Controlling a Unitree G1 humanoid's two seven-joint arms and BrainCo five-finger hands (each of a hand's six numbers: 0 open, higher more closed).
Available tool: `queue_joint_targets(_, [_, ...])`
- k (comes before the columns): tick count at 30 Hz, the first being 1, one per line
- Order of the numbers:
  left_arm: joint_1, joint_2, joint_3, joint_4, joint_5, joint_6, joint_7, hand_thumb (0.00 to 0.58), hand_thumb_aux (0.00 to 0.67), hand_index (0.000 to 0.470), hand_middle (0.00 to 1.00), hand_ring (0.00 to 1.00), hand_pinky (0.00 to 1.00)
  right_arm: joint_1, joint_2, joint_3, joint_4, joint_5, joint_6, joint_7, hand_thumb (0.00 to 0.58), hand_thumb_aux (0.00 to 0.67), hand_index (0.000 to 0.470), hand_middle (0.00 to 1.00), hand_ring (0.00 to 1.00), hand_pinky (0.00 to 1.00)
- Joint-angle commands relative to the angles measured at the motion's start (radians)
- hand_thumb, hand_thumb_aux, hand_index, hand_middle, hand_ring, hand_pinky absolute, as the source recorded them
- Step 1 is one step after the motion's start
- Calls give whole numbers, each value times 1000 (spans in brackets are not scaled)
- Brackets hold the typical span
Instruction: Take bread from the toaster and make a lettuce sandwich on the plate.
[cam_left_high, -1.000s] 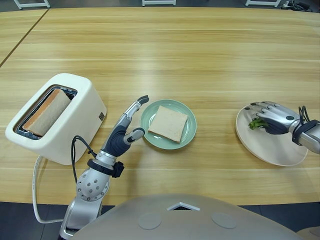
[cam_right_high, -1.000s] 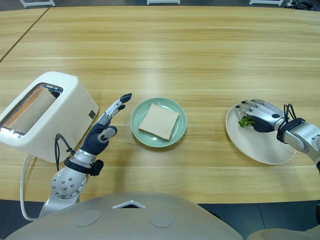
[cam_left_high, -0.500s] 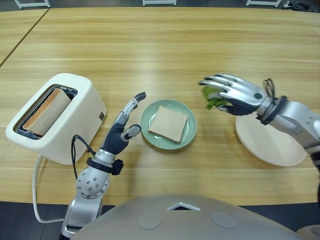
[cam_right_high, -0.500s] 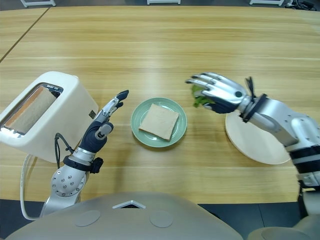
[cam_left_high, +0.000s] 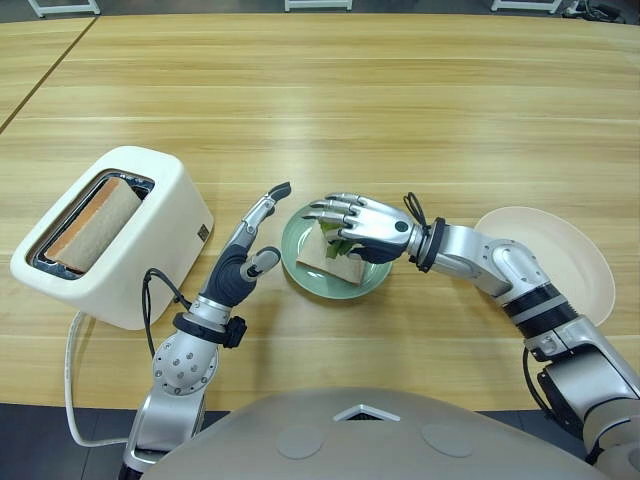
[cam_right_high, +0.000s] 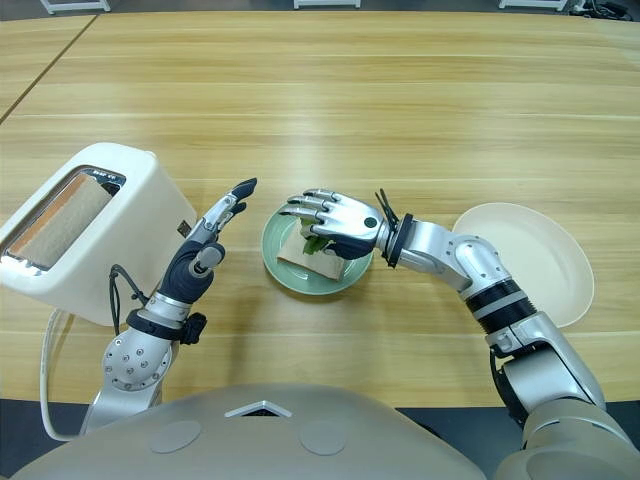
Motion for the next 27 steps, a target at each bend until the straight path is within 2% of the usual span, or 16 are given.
queue_joint_targets(1, [5, 3, -1, 2, -10, 5, -9, 0, 0, 0, 0, 0, 0, -15, 10, 54, 43, -89, 1, -48, 580, 670, 470, 0, 0, 0])
queue_joint_targets(3, [5, 3, -1, 1, -8, 6, -9, 0, 0, 0, 0, 0, 0, -16, 8, 64, 50, -100, -4, -59, 580, 670, 470, 0, 0, 0])
queue_joint_targets(4, [5, 3, -1, 0, -8, 8, -10, 0, 0, 0, 0, 0, 0, -15, 6, 66, 49, -98, -7, -62, 579, 646, 453, 0, 0, 0])
queue_joint_targets(5, [5, 3, 0, -1, -7, 9, -10, 0, 0, 0, 0, 0, 0, -14, 4, 66, 48, -93, -10, -64, 564, 560, 393, 0, 0, 0])
queue_joint_targets(6, [5, 3, -1, -2, -6, 10, -11, 0, 0, 0, 0, 0, 0, -13, 0, 65, 46, -87, -11, -64, 466, 373, 262, 0, 0, 0])
queue_joint_targets(7, [3, 4, -1, -2, -6, 12, -12, 0, 0, 0, 0, 0, 0, -12, -6, 61, 42, -82, -10, -64, 307, 210, 147, 0, 0, 0])
queue_joint_targets(8, [2, 4, -2, -2, -5, 13, -13, 0, 0, 0, 0, 0, 0, -11, -11, 55, 37, -79, -7, -65, 0, 0, 0, 0, 0, 0])
queue_joint_targets(17, [5, 10, -8, -33, 2, 26, -26, 0, 0, 0, 0, 0, 0, 31, -93, -54, -118, 7, 17, -20, 0, 0, 0, 0, 0, 0])
queue_joint_targets(22, [-3, 35, 19, -197, 48, 64, -59, 0, 0, 0, 0, 0, 0, 81, -143, -180, -200, 145, 57, 35, 0, 0, 0, 0, 0, 0])
queue_joint_targets(24, [-35, 57, 96, -315, 70, 105, -87, 0, 0, 0, 0, 0, 0, 101, -162, -228, -196, 200, 72, 54, 0, 0, 0, 0, 0, 0])
queue_joint_targets(27, [-124, 159, 407, -375, 76, 87, -137, 0, 0, 0, 0, 0, 0, 159, -176, -287, -187, 279, 95, 76, 0, 0, 0, 0, 0, 0])
